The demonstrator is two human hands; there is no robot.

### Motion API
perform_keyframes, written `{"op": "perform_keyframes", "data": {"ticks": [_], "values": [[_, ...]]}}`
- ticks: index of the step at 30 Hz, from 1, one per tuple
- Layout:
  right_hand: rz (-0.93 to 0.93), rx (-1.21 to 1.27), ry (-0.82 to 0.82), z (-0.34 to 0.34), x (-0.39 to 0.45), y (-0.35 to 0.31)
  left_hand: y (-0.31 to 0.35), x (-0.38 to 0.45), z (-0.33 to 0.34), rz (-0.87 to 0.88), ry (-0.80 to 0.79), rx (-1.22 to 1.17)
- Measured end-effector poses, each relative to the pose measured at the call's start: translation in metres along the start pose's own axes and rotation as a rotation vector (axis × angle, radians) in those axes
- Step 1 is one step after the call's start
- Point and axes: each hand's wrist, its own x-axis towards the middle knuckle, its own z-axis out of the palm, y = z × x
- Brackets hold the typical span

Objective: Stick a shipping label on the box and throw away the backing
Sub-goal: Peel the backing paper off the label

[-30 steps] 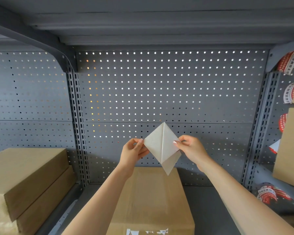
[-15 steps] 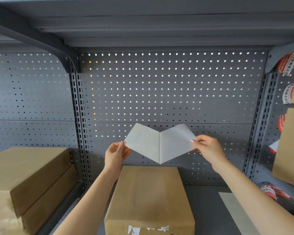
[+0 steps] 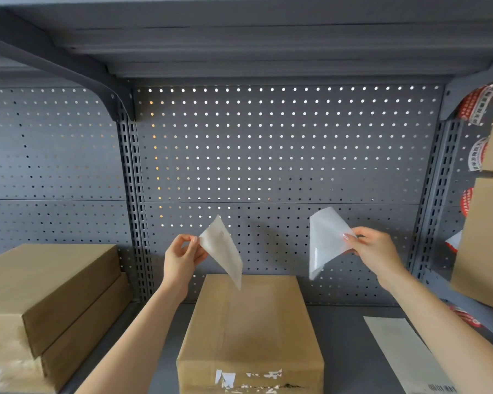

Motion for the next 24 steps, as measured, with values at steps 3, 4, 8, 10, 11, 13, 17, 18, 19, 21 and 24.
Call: {"op": "perform_keyframes", "data": {"ticks": [3,4,8,10,11,13,17,18,19,21,24], "values": [[-0.012,-0.019,-0.005,0.0,-0.003,0.001,0.005,-0.006,0.015,0.013,-0.055,-0.014],[-0.012,-0.028,-0.002,-0.002,-0.004,0.003,0.006,-0.008,0.02,0.022,-0.069,-0.016],[0.016,-0.029,0.011,-0.015,-0.008,0.013,0.009,-0.015,0.04,0.037,-0.128,-0.045],[0.023,-0.052,0.019,-0.024,-0.011,0.018,0.008,-0.018,0.052,0.026,-0.164,-0.078],[0.027,-0.067,0.022,-0.028,-0.012,0.02,0.007,-0.02,0.058,0.019,-0.182,-0.088],[0.031,-0.092,0.03,-0.037,-0.015,0.026,0.004,-0.025,0.071,0.006,-0.217,-0.102],[0.069,-0.157,0.024,-0.048,-0.021,0.041,-0.004,-0.034,0.096,-0.005,-0.264,-0.1],[0.084,-0.172,0.015,-0.048,-0.023,0.045,-0.006,-0.036,0.101,-0.013,-0.267,-0.1],[0.1,-0.188,0.003,-0.048,-0.025,0.051,-0.007,-0.038,0.106,-0.024,-0.267,-0.103],[0.119,-0.231,-0.022,-0.045,-0.029,0.062,-0.009,-0.042,0.115,-0.043,-0.269,-0.125],[0.137,-0.311,-0.084,-0.039,-0.033,0.08,-0.012,-0.047,0.124,-0.064,-0.282,-0.134]]}}
